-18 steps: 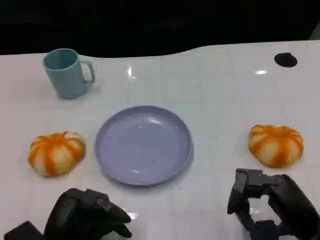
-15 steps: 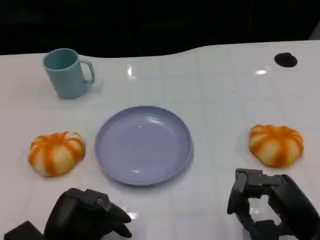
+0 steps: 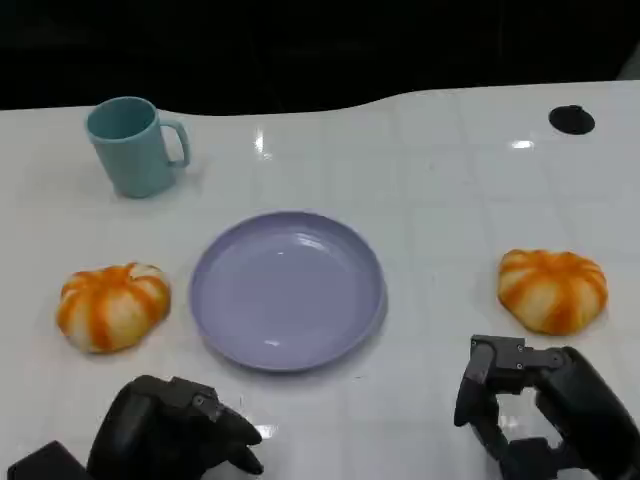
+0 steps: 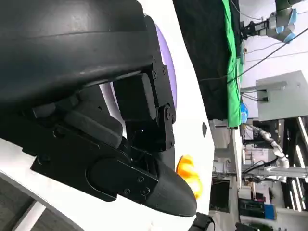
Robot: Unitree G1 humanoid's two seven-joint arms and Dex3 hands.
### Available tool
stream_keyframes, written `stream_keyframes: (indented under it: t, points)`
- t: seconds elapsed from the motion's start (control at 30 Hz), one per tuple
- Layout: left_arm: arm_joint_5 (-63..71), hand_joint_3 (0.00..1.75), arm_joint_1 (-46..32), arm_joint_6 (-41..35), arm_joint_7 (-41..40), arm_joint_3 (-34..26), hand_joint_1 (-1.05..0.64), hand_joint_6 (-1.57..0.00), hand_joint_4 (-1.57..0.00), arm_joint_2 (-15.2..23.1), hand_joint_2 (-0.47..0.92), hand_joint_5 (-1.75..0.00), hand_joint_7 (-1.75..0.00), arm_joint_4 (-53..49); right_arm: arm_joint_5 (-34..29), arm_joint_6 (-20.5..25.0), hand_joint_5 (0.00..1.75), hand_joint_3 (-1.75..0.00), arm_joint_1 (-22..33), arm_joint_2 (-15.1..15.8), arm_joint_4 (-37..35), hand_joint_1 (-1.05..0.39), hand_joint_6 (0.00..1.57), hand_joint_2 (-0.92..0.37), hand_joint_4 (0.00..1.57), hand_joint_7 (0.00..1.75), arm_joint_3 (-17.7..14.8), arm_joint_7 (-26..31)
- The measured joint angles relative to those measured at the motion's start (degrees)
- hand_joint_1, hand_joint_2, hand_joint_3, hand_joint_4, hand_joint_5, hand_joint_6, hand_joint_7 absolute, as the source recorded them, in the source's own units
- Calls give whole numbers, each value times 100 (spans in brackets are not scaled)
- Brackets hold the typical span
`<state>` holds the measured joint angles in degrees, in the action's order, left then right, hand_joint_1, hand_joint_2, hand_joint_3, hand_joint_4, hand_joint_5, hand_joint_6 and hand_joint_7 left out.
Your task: Grasp the bread from the table and place it into the plate.
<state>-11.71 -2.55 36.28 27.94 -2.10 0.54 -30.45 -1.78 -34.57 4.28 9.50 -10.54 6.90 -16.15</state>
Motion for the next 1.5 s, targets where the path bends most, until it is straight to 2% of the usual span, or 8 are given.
stream_keyframes:
  t: [0.2,0.33,0.5,0.67,0.93,1.07,1.33,1.5]
  points:
    - [1,0,0,0,0,3,-105,-157,-145,0,91,-64,-23,0,-4,-38,173,-126,-1,1,-15,-16,81,-44,87,142,-1,0]
    - [1,0,1,0,0,2,-105,-157,-145,0,91,-64,-23,0,-4,-33,165,-116,1,0,-11,-16,82,-50,84,131,-7,14]
    - [1,0,23,2,0,0,-105,-157,-145,0,91,-64,-23,-16,34,74,148,-67,3,-40,43,-12,72,-74,70,107,-60,124]
    - [1,0,36,2,0,0,-105,-157,-144,0,92,-64,-22,-20,127,45,121,-43,-22,-80,38,-16,56,-81,53,84,-161,162]
    - [-1,0,36,2,1,1,-105,-157,-144,0,91,-64,-22,-20,-862,-415,88,-44,-289,2,-92,-22,54,-74,34,34,-409,906]
    - [-9,0,34,1,2,3,-105,-157,-145,1,91,-64,-22,-20,-1652,-572,73,-28,-497,208,-163,-24,55,-81,32,12,-546,1476]
    - [-9,0,35,1,3,3,-105,-157,-145,7,91,-64,-22,-26,-3310,-500,71,-12,-679,658,-149,-35,48,-84,17,2,-621,2644]
    - [-2,0,42,5,2,4,-105,-157,-144,10,91,-64,-22,-74,-4168,89,71,-8,-709,885,88,-39,38,-83,2,0,-590,3053]
